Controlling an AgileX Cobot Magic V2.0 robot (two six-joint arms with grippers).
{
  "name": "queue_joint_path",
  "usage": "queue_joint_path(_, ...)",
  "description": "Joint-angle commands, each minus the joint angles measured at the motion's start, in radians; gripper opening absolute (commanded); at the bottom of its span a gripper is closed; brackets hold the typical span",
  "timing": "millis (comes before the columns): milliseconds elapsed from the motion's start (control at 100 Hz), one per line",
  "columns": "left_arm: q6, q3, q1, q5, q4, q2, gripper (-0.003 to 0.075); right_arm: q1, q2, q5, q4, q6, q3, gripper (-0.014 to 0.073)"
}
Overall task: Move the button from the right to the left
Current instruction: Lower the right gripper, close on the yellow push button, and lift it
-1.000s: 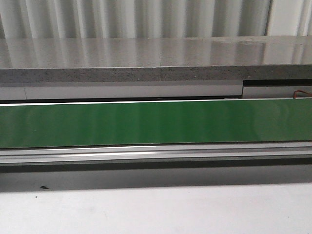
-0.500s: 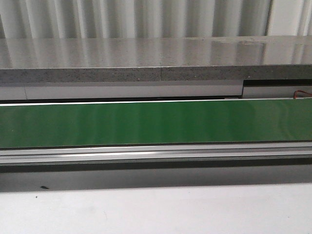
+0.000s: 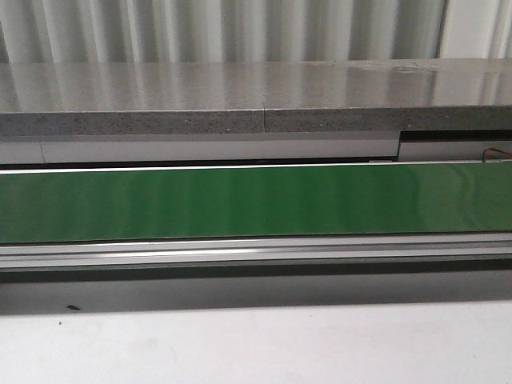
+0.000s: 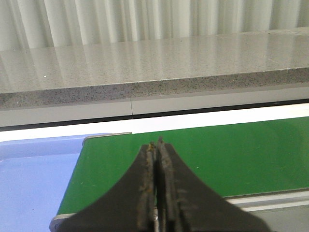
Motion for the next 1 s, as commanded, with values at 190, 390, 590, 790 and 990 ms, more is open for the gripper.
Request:
queue_joint_path(190,-0.008,0.040,-0.006,-0.078,-0.003,-0.031,-0.0020,-0.188,0.140,-0.007,-0.024,-0.004,-0.154,0.0612)
queue_joint_path(390,-0.008,0.040,-0.006,-0.078,-0.003,-0.031,-0.0021,-0.340,0.279,-0.058,-0.024,0.003,-0.203,0.0612)
queue_joint_path(590,-0.008,0.040,-0.006,-0.078,-0.003,-0.031,-0.0020,-0.413,0.420,-0.080,-0.024,0.003,-0.269,0.0612)
queue_joint_path(790,-0.008,0.040,-0.006,-0.078,-0.003,-0.031,-0.0020,-0.427,0.561,-0.089,-0.075,-0.007,-0.329,0.0612)
queue_joint_path(990,-0.008,0.040,-0.006,-0.078,-0.003,-0.031,-0.0020,-0.427,0.687,-0.076,-0.081,-0.029,-0.420,0.0612)
